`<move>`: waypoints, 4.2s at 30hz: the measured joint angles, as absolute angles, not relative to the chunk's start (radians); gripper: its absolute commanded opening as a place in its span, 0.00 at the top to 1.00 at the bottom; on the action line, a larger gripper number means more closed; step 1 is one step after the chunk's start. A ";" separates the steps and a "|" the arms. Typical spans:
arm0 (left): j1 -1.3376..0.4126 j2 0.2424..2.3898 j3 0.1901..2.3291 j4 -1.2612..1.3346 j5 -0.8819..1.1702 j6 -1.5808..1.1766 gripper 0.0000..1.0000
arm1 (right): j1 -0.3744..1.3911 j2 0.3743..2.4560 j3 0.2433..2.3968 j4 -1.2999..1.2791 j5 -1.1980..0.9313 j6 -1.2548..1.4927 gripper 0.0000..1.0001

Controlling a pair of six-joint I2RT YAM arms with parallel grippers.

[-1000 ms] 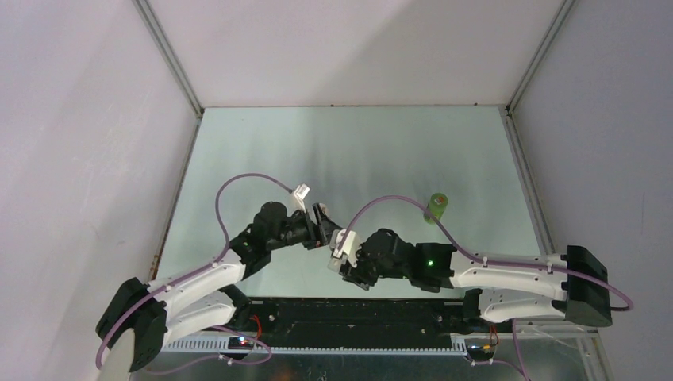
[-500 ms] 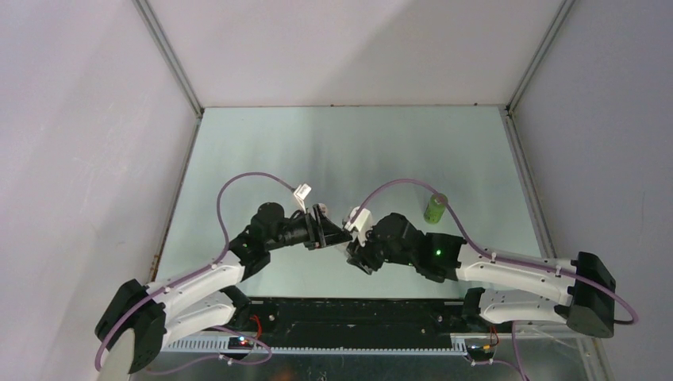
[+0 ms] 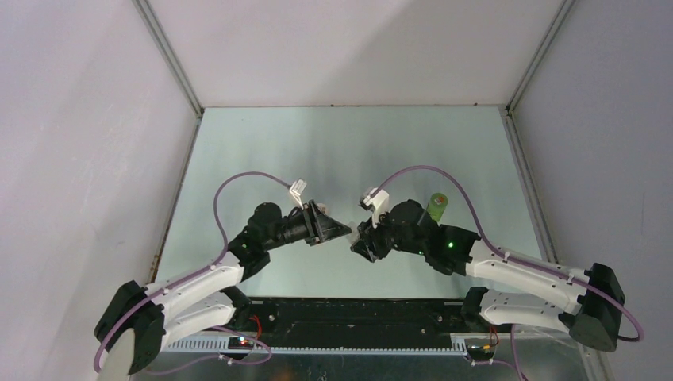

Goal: Sort the pills into containers

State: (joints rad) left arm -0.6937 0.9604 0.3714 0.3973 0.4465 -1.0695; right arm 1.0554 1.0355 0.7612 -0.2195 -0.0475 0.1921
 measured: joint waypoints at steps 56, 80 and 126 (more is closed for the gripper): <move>-0.673 0.712 0.419 -0.124 -0.010 -0.985 0.15 | 0.869 1.464 0.694 -0.136 0.205 0.442 0.38; -0.670 0.718 0.414 -0.110 -0.005 -0.970 0.19 | 0.633 1.334 0.692 -0.167 -0.107 0.551 0.33; -0.926 1.653 0.622 0.461 -0.113 -1.051 0.62 | 0.526 1.473 0.576 0.072 -0.369 0.603 0.73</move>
